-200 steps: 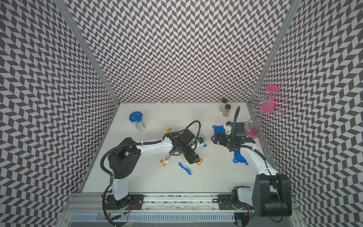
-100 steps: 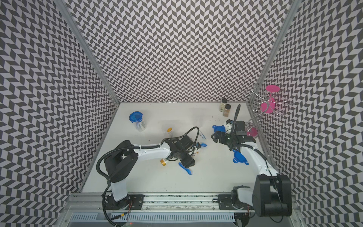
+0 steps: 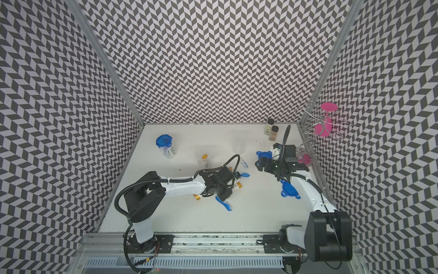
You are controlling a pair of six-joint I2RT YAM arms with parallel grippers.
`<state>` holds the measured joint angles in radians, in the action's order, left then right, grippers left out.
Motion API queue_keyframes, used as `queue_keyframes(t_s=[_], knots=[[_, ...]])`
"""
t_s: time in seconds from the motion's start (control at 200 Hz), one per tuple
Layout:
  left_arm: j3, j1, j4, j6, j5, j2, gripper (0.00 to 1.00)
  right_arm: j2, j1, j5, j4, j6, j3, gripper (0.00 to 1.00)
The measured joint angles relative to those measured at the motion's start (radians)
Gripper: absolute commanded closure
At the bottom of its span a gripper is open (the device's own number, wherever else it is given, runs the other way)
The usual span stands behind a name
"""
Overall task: Pack away toiletry kits
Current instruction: Pick up the toiletry item from the center of the board.
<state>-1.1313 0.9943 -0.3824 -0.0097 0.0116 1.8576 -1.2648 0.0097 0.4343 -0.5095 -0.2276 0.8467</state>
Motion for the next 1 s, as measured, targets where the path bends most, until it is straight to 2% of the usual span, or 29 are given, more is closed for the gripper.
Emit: queue_keyframes(t_s=[0.16,0.305,0.411,0.516,0.701,0.856,1.002], knots=[[0.023,-0.026,-0.013,-0.036,-0.031,-0.055,0.96,0.000,0.000,0.021,-0.010,0.004,0.000,0.06],[0.030,-0.092,-0.004,-0.080,-0.095,-0.208,0.96,0.000,0.028,0.095,0.003,0.008,0.000,0.05],[0.030,-0.137,0.026,-0.102,-0.116,-0.330,0.96,0.002,0.097,0.177,0.061,0.002,0.000,0.05],[0.034,-0.168,0.045,-0.115,-0.126,-0.410,0.96,0.010,0.219,0.264,0.143,-0.010,0.000,0.05],[0.076,-0.182,0.045,-0.116,-0.120,-0.453,0.96,0.000,0.370,0.391,0.272,-0.040,0.022,0.05],[0.107,-0.182,0.036,-0.121,-0.111,-0.466,0.96,-0.057,0.399,0.439,0.333,-0.060,0.088,0.08],[0.120,-0.183,0.037,-0.128,-0.107,-0.507,0.96,-0.132,0.407,0.460,0.350,-0.072,0.128,0.14]])
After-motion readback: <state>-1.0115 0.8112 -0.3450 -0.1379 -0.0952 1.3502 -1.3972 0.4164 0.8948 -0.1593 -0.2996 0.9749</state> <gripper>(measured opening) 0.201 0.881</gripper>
